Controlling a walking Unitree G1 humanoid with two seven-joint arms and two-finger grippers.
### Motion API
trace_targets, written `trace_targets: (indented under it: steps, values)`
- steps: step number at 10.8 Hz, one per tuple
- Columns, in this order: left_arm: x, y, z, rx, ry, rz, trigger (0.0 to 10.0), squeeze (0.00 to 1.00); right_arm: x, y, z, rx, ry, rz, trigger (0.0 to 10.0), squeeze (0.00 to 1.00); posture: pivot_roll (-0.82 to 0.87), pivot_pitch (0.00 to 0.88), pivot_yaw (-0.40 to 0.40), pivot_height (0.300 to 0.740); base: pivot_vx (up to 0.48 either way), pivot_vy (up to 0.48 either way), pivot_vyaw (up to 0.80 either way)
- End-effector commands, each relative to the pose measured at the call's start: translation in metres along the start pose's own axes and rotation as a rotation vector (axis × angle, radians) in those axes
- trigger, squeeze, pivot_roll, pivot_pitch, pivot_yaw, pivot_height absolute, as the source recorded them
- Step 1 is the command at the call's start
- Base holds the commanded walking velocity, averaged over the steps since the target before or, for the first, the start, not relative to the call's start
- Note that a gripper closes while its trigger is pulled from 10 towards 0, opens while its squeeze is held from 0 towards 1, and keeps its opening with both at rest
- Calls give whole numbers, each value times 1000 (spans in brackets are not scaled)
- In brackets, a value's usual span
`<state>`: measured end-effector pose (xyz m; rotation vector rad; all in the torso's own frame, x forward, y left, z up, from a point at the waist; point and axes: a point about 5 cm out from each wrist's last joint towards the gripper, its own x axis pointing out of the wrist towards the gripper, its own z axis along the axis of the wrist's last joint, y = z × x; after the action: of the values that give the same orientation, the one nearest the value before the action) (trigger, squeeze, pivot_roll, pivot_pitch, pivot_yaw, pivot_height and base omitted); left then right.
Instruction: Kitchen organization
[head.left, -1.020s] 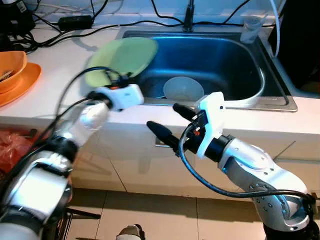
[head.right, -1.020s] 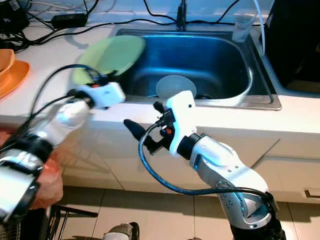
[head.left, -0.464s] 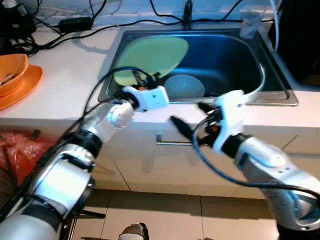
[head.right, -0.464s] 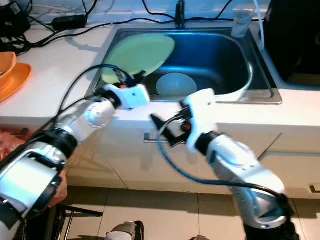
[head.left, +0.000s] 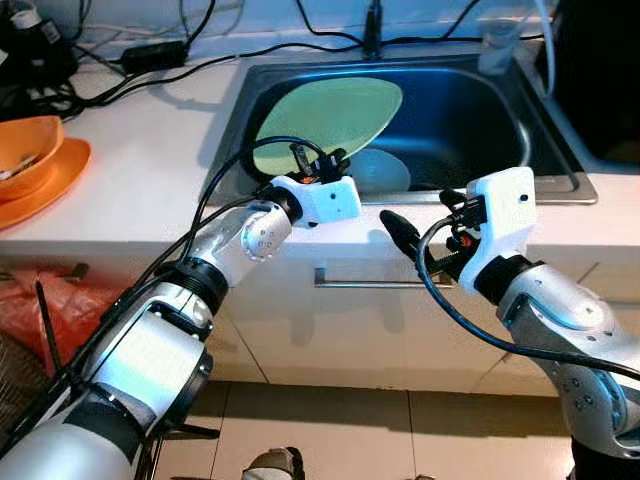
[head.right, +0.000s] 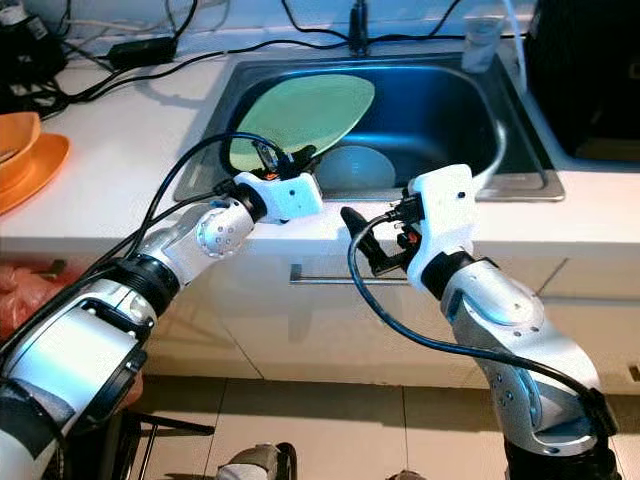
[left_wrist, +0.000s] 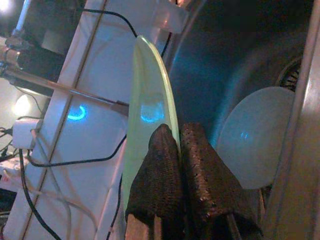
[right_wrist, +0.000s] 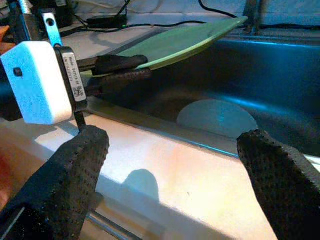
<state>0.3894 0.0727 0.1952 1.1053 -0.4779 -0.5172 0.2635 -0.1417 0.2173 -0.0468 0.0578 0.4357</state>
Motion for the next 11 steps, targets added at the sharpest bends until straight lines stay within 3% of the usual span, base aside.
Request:
trace_targets:
  steps: [1, 4, 6, 9, 11]
  values:
    - [5, 8, 6, 33, -29, 24, 0, 0, -2, 0, 4, -11, -11, -10, 10000, 0, -116, 119, 136, 740, 0, 0, 0]
    - [6, -4, 8, 31, -20, -19, 0, 0, -3, 4, 11, 1, -48, 1, 10000, 0, -144, 138, 147, 740, 0, 0, 0]
    - [9, -7, 8, 16, 5, -39, 0, 0, 5, 19, 24, 20, -108, 52, 10000, 0, -156, 155, 146, 740, 0, 0, 0]
    - [11, -2, 7, 28, 30, -36, 0, 0, 3, 33, 35, 47, -151, 100, 10000, 0, -162, 185, 147, 740, 0, 0, 0]
    - [13, 10, 4, -47, 71, 63, 0, 0, 4, 37, 32, 73, -141, 101, 10000, 0, -152, 207, 153, 740, 0, 0, 0]
